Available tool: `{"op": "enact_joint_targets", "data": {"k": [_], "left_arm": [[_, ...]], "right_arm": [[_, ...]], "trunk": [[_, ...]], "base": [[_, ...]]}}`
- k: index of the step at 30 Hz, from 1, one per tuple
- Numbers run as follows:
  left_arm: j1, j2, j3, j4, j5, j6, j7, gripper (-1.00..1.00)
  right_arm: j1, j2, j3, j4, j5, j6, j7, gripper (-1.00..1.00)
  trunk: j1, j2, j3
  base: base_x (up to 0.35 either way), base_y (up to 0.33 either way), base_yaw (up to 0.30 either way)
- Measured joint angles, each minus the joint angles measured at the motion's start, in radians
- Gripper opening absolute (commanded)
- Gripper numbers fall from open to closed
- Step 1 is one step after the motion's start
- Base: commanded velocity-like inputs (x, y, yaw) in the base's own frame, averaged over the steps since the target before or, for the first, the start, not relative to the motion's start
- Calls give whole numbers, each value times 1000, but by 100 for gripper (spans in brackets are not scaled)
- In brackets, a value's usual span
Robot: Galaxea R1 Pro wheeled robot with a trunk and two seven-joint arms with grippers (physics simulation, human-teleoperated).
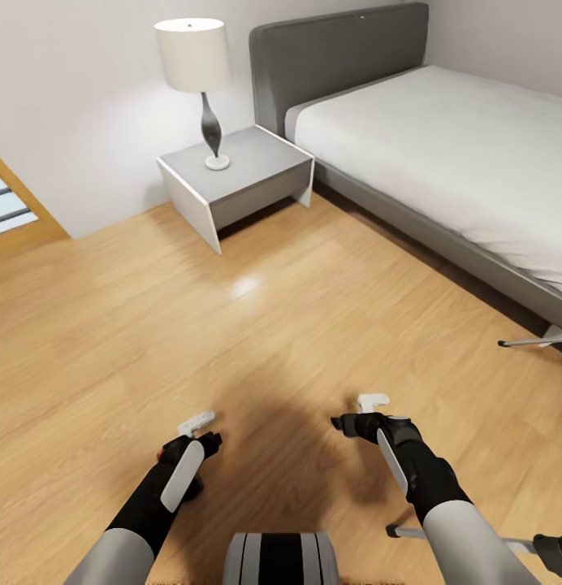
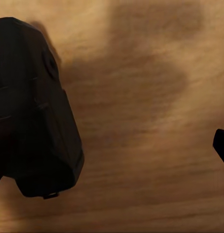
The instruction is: Attach the digital camera to the camera tripod in the bedroom.
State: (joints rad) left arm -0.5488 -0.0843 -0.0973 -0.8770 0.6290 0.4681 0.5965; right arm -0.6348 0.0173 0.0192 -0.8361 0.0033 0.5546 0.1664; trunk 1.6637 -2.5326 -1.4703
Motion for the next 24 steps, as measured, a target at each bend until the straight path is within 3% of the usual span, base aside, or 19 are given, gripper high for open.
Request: {"op": "enact_joint_targets", "data": {"k": [9,14,19,24], "left_arm": [[0,-5,1,-5,2,0,2,100],[0,-37,6,-4,2,1,10,100],[0,-57,8,-4,3,-1,70,100],[0,-65,10,-5,26,-48,158,100]], "right_arm": [[0,1,1,0,0,-4,0,100],[0,0,0,0,0,-6,0,100],[0,0,0,0,0,-7,0,100],[0,0,-1,0,0,-7,0,100]], "trunk": [[1,-1,-8],[1,-1,-8],[1,-1,-8],[1,-1,-8]], "base": [[0,0,0],[0,0,0],[0,0,0],[0,0,0]]}}
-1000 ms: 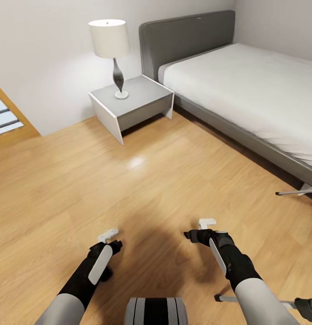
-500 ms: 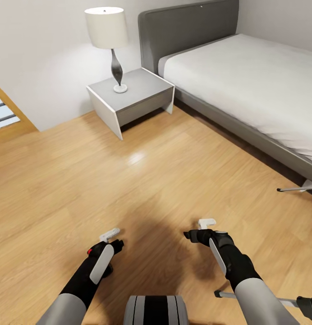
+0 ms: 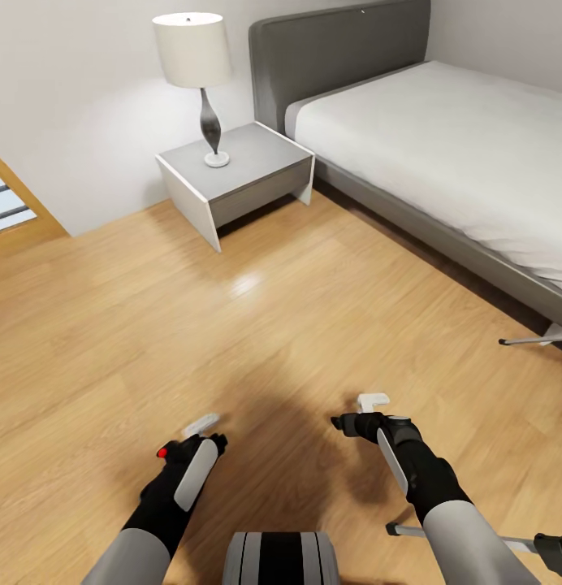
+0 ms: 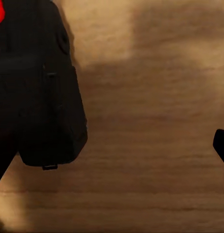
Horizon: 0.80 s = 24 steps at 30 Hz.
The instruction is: Attach the digital camera to the camera tripod in the bedroom.
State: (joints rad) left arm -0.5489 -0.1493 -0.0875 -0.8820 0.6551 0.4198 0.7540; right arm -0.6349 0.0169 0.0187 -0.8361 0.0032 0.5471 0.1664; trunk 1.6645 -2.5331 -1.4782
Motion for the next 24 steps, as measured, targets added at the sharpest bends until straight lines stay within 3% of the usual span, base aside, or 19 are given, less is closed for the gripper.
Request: {"op": "enact_joint_targets", "data": {"k": [3,4,8,9,11,17,24], "left_arm": [[0,0,0,3,40,-44,22,100],[0,0,-1,5,75,-72,30,100],[0,3,-5,10,154,-112,37,100],[0,6,-8,13,214,-129,37,100],[0,8,-9,15,239,-137,35,100],[0,9,-10,20,259,-151,32,100],[0,9,-10,40,270,-217,30,100]], "right_arm": [[0,0,0,0,0,0,0,100],[0,0,0,0,0,0,0,100],[0,0,0,0,0,0,0,100],[0,0,0,0,0,0,0,100],[0,0,0,0,0,0,0,100],[0,1,0,0,0,0,0,100],[0,1,0,0,1,0,0,100]], "trunk": [[0,0,0],[0,0,0],[0,0,0],[0,0,0],[0,0,0],[0,0,0],[0,0,0]], "base": [[0,0,0],[0,0,0],[0,0,0],[0,0,0],[0,0,0],[0,0,0],[0,0,0]]}}
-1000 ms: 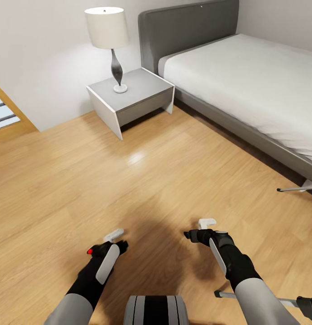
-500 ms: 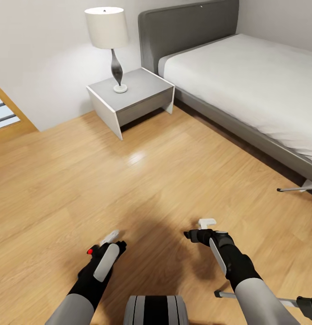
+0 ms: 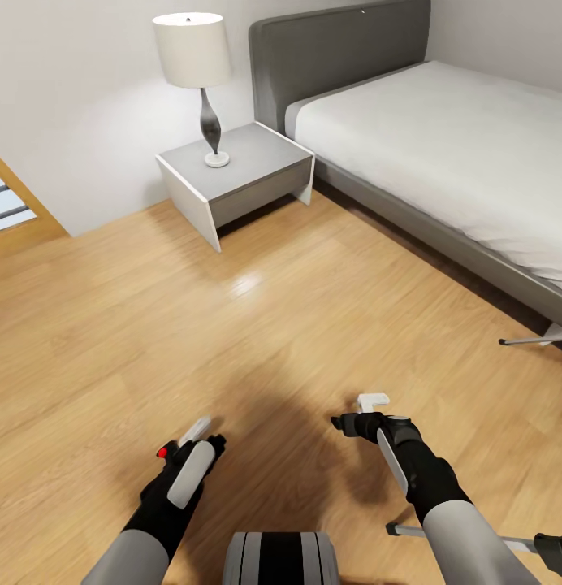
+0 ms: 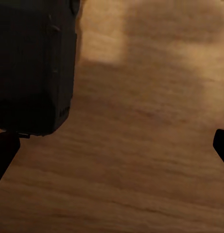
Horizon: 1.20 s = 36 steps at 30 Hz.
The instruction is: Attach the digital camera to the camera tripod in the bedroom.
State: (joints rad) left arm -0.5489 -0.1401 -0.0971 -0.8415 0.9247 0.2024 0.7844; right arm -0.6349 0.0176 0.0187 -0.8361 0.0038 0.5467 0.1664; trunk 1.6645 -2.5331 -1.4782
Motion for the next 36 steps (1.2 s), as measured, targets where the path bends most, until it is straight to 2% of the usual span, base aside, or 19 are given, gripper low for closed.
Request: {"op": "enact_joint_targets", "data": {"k": [7,16,27,36], "left_arm": [[0,0,1,44,5,-76,0,100],[0,0,4,84,8,-138,2,100],[0,1,6,122,39,-150,1,100],[0,2,3,148,33,-153,-1,100]], "right_arm": [[0,0,0,0,0,-1,0,100],[0,1,0,0,0,-1,0,100],[0,1,1,0,0,-1,0,100],[0,0,0,0,0,0,0,100]], "trunk": [[0,0,0],[0,0,0],[0,0,0],[0,0,0]], "base": [[0,0,0],[0,0,0],[0,0,0],[0,0,0]]}}
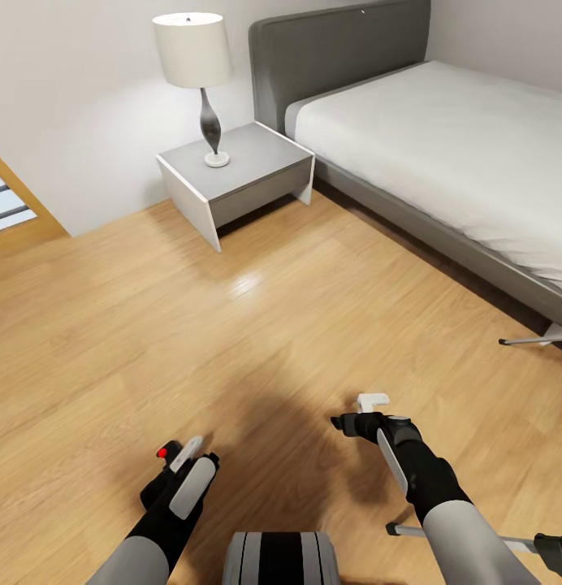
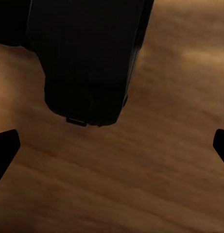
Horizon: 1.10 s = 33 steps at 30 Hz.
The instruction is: Attach the digital camera to the camera tripod in the bedroom.
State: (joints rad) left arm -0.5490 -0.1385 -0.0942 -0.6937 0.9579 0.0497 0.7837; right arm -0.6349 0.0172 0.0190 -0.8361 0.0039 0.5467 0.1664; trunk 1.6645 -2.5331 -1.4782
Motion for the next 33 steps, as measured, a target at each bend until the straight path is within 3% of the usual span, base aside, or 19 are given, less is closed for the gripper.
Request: {"op": "enact_joint_targets", "data": {"k": [19,33], "left_arm": [[0,26,-9,57,-14,0,-8,100],[0,34,-14,78,-21,-1,-95,100]], "right_arm": [[0,1,0,0,0,-3,0,100],[0,1,0,0,0,-4,-2,100]], "trunk": [[0,0,0],[0,0,0]], "base": [[0,0,0],[0,0,0]]}}
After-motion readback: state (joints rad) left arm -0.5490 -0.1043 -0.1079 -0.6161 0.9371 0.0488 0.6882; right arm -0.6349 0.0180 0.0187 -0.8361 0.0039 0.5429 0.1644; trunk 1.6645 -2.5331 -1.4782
